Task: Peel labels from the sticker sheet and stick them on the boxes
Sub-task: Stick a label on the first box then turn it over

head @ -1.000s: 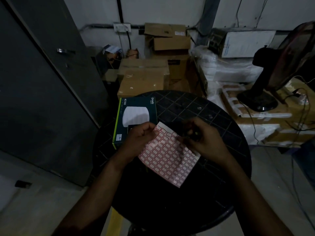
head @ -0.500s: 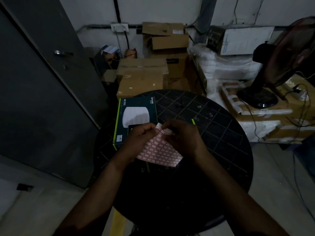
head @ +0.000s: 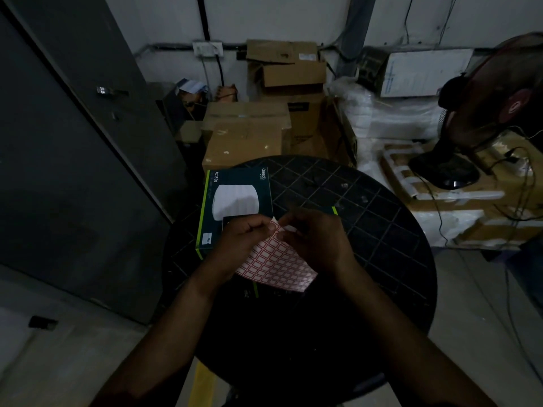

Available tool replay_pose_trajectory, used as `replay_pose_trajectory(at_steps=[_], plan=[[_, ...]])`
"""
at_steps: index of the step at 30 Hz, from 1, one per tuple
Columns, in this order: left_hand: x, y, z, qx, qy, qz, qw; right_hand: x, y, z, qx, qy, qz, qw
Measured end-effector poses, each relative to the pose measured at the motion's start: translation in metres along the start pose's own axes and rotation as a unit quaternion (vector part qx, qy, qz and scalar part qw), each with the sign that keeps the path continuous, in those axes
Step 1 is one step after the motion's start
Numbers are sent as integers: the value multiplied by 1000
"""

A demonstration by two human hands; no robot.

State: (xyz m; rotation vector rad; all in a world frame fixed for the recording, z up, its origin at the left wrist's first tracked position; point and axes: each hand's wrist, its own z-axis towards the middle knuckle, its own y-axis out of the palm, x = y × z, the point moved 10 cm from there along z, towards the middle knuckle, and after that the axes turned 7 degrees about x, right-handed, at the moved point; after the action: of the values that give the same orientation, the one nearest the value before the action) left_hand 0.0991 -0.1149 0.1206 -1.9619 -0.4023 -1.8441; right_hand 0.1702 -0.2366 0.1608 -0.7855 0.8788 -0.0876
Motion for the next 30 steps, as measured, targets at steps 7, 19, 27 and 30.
replay_pose_trajectory(at_steps=[7, 19, 27, 30], plan=[[-7, -5, 1, 14, -22, 5, 1000, 1, -7, -2, 19, -13, 33, 999], [0, 1, -1, -3, -3, 33, 999, -7, -5, 0, 15, -52, -4, 999], [-6, -6, 2, 29, -26, 12, 999, 3, 4, -1, -2, -29, 67, 997], [-8, -7, 3, 25, -36, 15, 999, 10, 2, -3, -43, 5, 171, 984]])
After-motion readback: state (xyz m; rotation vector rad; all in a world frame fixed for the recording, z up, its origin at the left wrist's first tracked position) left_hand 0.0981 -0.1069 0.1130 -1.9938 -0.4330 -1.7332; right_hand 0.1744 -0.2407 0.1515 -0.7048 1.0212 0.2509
